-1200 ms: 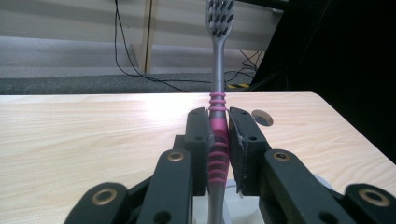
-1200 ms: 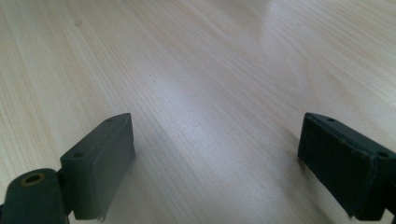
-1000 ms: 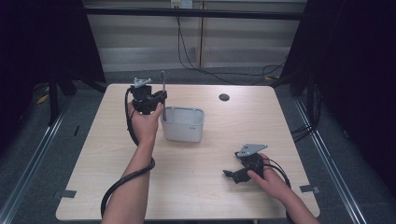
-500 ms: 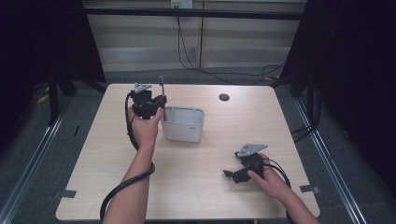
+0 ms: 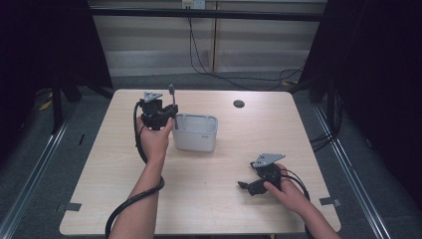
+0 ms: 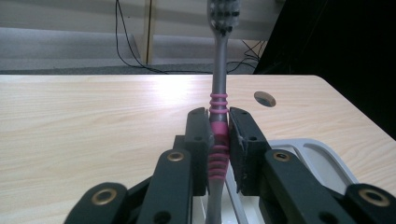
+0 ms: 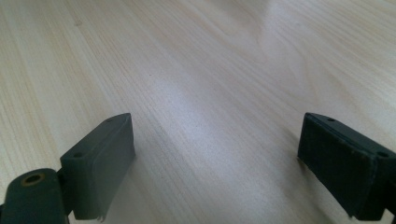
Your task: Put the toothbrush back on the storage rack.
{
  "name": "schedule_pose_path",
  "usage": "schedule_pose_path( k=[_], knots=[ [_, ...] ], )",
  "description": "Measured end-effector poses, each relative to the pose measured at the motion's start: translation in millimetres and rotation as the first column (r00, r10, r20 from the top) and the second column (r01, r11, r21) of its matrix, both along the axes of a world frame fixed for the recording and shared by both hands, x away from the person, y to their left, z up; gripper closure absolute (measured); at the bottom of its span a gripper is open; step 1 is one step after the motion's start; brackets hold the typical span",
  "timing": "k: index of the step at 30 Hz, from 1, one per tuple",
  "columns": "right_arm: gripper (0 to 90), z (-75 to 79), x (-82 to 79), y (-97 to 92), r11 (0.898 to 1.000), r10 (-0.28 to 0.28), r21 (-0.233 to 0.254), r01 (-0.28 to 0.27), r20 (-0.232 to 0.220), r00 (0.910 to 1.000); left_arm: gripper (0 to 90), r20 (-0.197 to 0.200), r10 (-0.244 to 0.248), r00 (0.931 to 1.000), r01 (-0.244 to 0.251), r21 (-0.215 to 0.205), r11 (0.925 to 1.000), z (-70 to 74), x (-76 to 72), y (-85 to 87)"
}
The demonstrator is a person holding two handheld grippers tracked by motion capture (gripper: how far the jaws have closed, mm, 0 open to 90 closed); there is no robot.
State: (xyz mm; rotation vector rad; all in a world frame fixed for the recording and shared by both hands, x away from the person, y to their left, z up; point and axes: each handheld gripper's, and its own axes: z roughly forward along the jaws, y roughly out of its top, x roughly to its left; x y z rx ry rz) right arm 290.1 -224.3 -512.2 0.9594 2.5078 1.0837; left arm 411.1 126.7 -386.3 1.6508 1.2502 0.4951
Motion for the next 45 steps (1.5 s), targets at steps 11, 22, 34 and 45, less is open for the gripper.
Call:
schedule_pose_path(
  k=[11,22,34,45],
  knots=[
    [10.3,0.0,0.0,0.0,1.000,0.000,0.000,0.000,-0.001,1.0000,78.6,-0.013,-0.004,0.9999,0.004,0.020,0.9998,-7.3,-4.7,-0.1],
    [10.3,0.0,0.0,0.0,1.000,0.000,0.000,0.000,0.000,1.0000,78.4,-0.024,-0.012,0.9996,0.012,0.014,0.9998,-14.2,-9.9,1.9],
    [10.3,0.0,0.0,0.0,1.000,0.000,0.000,0.000,0.000,1.0000,78.4,-0.024,-0.019,0.9995,0.019,0.016,0.9997,-19.5,-14.2,0.6],
    [10.3,0.0,0.0,0.0,1.000,0.000,0.000,0.000,0.000,1.0000,78.3,-0.021,-0.033,0.9992,0.033,0.030,0.9990,-22.9,-18.8,-1.2]
  ],
)
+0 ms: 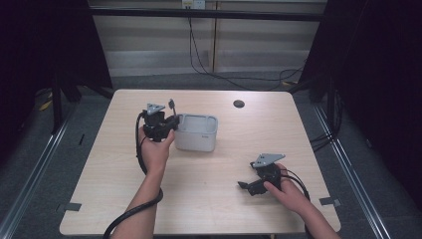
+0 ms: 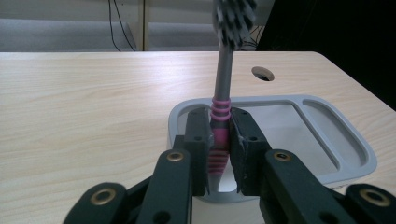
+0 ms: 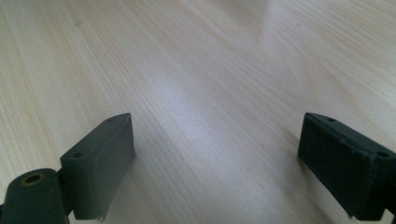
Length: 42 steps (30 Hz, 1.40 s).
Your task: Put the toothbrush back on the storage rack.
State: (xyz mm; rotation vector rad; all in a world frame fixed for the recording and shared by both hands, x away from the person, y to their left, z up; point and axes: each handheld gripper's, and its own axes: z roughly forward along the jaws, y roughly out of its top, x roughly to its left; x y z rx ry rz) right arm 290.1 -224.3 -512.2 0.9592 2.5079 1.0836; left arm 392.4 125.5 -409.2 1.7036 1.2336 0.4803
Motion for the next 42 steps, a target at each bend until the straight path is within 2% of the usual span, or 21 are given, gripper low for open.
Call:
schedule_pose_path(
  k=[3,31,42],
  knots=[
    [10.3,0.0,0.0,0.0,1.000,0.000,0.000,0.000,0.000,1.0000,78.3,0.001,-0.010,1.0000,0.010,0.013,0.9999,-0.8,-1.0,-0.6],
    [10.3,0.0,0.0,0.0,1.000,0.000,0.000,0.000,0.000,1.0000,77.9,-0.015,-0.026,0.9995,0.027,0.038,0.9989,-7.7,-4.2,-4.3],
    [10.3,0.0,0.0,0.0,1.000,-0.001,-0.001,0.001,0.000,1.0000,75.2,-0.002,-0.028,0.9996,0.028,0.045,0.9986,-5.9,-3.8,-4.4]
  ],
)
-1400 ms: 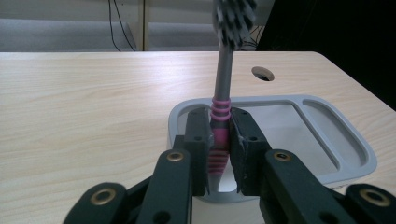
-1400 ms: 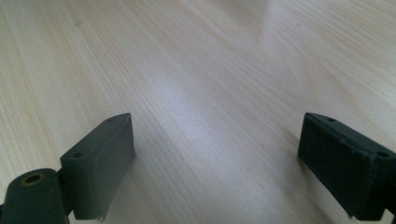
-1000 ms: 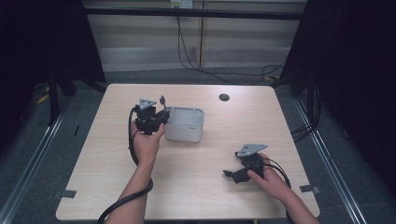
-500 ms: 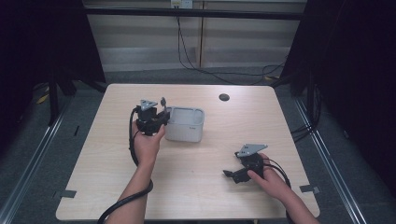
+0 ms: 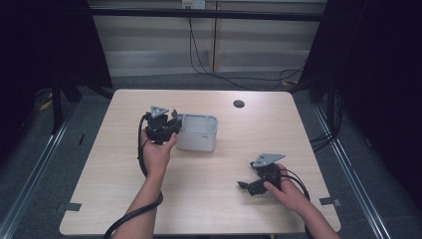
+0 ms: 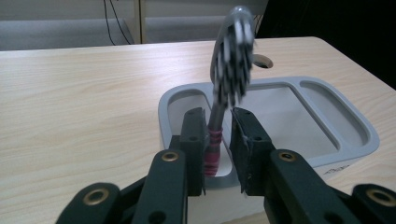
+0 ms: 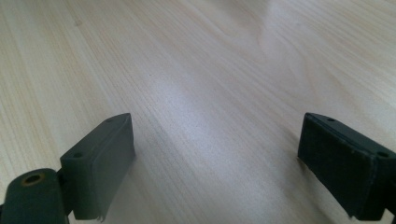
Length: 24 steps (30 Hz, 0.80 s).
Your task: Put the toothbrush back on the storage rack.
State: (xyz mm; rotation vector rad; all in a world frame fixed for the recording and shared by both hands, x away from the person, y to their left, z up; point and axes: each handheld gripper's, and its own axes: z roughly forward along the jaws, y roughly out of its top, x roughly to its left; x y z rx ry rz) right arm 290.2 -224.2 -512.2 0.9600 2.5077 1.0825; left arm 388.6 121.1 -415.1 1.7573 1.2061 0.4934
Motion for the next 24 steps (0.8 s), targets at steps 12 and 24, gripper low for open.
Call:
schedule_pose_path(
  k=[12,24],
  knots=[
    [10.2,0.0,0.2,0.3,1.000,-0.001,0.001,0.001,-0.001,1.0000,67.9,0.012,0.011,0.9999,-0.011,0.002,0.9999,1.0,-0.9,2.1],
    [10.2,0.0,0.7,0.6,1.000,0.001,0.000,-0.001,-0.001,1.0000,47.6,0.030,0.042,0.9987,-0.042,-0.011,0.9991,-0.5,-0.9,10.1]
  ],
)
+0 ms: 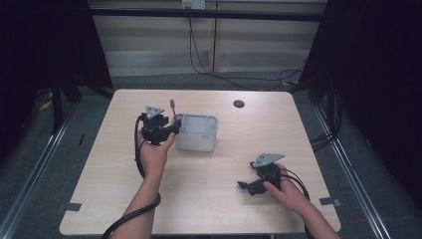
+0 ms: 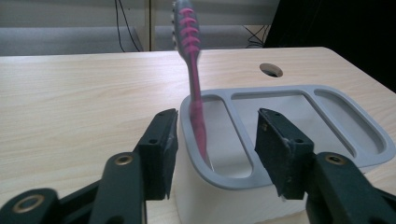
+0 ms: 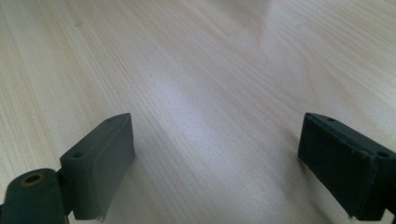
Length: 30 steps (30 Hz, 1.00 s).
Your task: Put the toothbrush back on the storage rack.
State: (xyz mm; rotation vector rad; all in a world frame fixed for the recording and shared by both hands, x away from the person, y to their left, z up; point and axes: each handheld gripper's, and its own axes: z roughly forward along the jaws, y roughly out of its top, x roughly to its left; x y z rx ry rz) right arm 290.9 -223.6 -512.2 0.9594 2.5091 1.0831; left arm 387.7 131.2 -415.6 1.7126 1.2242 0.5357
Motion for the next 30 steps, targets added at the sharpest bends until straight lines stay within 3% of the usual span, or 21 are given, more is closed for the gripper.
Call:
schedule_pose_path(
  k=[30],
  knots=[
    [10.2,0.0,0.5,0.1,1.000,0.004,0.000,-0.004,0.000,1.0000,34.4,-0.018,0.006,0.9998,-0.006,-0.009,0.9999,-2.7,-6.6,20.6]
  ],
)
